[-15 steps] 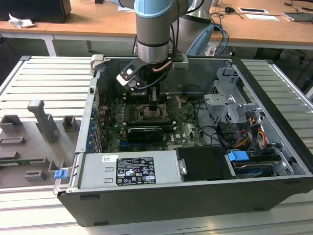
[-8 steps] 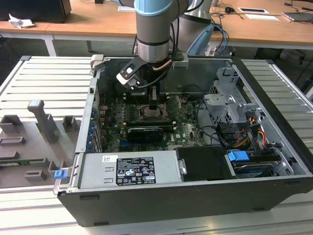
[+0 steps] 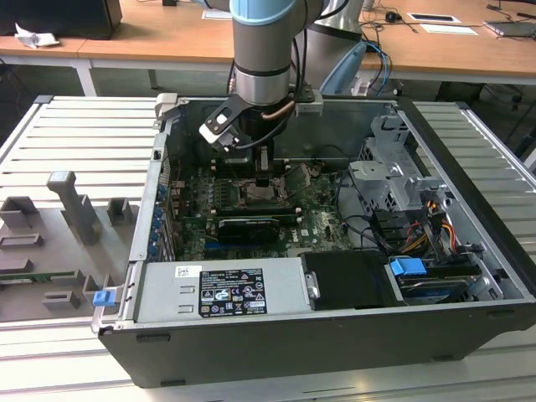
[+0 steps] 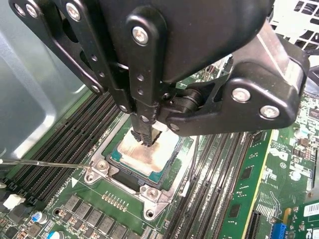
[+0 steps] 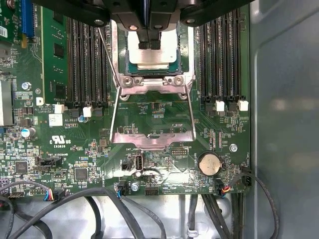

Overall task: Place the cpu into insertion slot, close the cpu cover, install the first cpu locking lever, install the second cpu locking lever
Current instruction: 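Close the cpu cover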

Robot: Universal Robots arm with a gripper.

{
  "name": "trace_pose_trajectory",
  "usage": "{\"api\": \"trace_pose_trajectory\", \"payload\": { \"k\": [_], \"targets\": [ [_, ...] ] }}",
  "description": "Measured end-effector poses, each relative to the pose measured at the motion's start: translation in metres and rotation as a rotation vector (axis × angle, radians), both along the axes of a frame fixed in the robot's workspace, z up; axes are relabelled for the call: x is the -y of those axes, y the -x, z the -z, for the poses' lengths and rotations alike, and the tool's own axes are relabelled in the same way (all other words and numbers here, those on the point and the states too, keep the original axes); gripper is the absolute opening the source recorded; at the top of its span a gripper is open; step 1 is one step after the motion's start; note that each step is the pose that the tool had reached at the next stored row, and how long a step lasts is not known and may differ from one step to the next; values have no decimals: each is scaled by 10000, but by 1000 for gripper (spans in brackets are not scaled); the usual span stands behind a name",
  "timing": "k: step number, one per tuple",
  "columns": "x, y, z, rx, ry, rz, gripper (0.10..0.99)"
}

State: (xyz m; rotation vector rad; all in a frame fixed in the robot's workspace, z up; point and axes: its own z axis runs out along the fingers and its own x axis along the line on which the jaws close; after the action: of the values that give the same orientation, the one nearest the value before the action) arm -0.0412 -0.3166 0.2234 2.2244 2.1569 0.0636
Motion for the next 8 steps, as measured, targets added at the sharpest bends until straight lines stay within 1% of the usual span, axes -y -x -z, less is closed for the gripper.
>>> {"api": "trace_pose_trajectory", "payload": {
  "k": [4, 6, 8],
  "targets": [
    [0, 0, -29, -3, 1, 0, 106],
    [0, 0, -79, -2, -1, 0, 106],
    [0, 0, -105, -3, 0, 1, 106]
  ]
}}
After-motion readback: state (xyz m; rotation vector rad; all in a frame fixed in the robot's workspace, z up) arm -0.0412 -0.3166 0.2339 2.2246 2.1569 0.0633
